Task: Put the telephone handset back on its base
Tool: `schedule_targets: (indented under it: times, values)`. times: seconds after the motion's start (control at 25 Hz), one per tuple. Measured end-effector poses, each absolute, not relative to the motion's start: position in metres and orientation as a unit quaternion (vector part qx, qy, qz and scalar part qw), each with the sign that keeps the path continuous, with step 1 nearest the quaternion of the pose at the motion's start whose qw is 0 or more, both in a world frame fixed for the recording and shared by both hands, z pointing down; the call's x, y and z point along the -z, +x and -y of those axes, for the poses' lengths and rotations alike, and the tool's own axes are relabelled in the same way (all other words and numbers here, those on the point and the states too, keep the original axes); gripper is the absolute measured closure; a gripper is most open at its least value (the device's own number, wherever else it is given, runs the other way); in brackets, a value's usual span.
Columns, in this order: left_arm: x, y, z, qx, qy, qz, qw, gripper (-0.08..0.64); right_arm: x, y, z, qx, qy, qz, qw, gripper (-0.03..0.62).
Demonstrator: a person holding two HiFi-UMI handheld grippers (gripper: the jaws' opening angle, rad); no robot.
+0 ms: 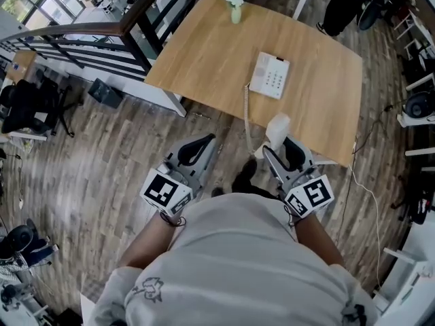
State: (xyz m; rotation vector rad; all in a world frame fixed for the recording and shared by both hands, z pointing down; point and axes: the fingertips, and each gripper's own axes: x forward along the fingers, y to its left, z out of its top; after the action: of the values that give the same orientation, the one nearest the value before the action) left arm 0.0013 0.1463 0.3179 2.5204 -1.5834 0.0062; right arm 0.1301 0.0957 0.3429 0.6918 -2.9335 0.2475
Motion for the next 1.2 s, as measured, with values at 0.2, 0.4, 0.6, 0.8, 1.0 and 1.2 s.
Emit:
schedule_targets:
  times: [0.2, 0.4, 0.6, 0.8, 1.0, 1.2]
  values:
    - [-0.318, 0.021, -0.092, -0.003, 0.848, 0.523, 0.082, 0.554, -0.344, 0.135, -0.047, -0.087, 0.215, 0.971, 0.057, 0.371]
    - [-0.311, 0.041, -0.04, -0.01, 0.852, 0.517, 0.079, 0.554, -0.346, 0.148, 0.001, -0.1, 0.212, 0.971, 0.054, 0.371]
    - [-0.315, 0.053, -0.008, -0.025, 0.856, 0.51, 0.083, 0.554, -0.35, 0.154, 0.029, -0.096, 0.206, 0.972, 0.055, 0.371]
    - [-0.316, 0.048, 0.02, -0.028, 0.861, 0.501, 0.084, 0.554, -0.354, 0.152, 0.054, -0.108, 0.217, 0.969, 0.051, 0.371]
    - [-0.322, 0.034, 0.052, -0.023, 0.875, 0.476, 0.084, 0.554, -0.358, 0.141, 0.077, -0.113, 0.245, 0.962, 0.053, 0.371]
    - [-0.32, 0.012, 0.088, -0.014, 0.894, 0.441, 0.08, 0.554, -0.359, 0.115, 0.095, -0.12, 0.275, 0.952, 0.056, 0.371]
